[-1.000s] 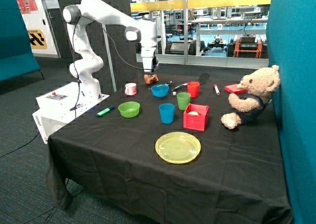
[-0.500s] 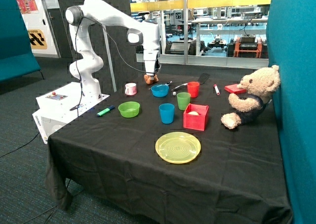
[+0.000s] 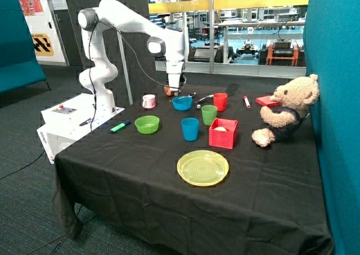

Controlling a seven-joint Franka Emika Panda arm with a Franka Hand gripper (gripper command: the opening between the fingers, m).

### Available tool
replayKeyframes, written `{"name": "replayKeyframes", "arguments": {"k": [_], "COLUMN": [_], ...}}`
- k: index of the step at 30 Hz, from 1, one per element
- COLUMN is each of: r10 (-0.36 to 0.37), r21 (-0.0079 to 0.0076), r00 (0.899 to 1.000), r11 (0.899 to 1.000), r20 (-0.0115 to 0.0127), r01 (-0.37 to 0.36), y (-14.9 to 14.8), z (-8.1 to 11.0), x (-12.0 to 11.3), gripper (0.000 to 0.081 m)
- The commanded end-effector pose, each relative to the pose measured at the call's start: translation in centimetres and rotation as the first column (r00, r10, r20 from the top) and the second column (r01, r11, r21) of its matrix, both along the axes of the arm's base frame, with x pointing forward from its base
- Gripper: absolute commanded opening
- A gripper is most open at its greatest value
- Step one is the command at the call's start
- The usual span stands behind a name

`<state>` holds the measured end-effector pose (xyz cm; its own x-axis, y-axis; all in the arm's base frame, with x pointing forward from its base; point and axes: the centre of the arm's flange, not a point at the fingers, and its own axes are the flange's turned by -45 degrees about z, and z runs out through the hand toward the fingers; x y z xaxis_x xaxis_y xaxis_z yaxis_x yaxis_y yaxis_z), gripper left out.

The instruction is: Match the cups with the appropriate bowls

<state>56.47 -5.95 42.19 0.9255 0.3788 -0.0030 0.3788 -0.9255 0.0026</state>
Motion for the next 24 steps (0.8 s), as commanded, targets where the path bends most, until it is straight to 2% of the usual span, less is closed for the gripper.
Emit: {"name": "replayKeyframes", "arguments": {"k": [1,8,17,24], "r10": [0.035,-0.009,-0.056,-0.057], "r21": [0.0036,0.0036,0.0036,0.0036], "r00": [0.999,1.0,0.998,0.998], "r11": [0.999,1.0,0.998,0.998], "r20": [0.0018,0.0018,0.0018,0.0018], "r01": [-0.035,0.009,0.056,0.057], "y": [-0.4,-1.9,-4.0,-4.7], "z": [-0.5,-0.4,-1.2,-1.3], "x": [2.5,4.0,4.7,5.4], "gripper": [0.0347,0.0355,0.0366,0.037]}}
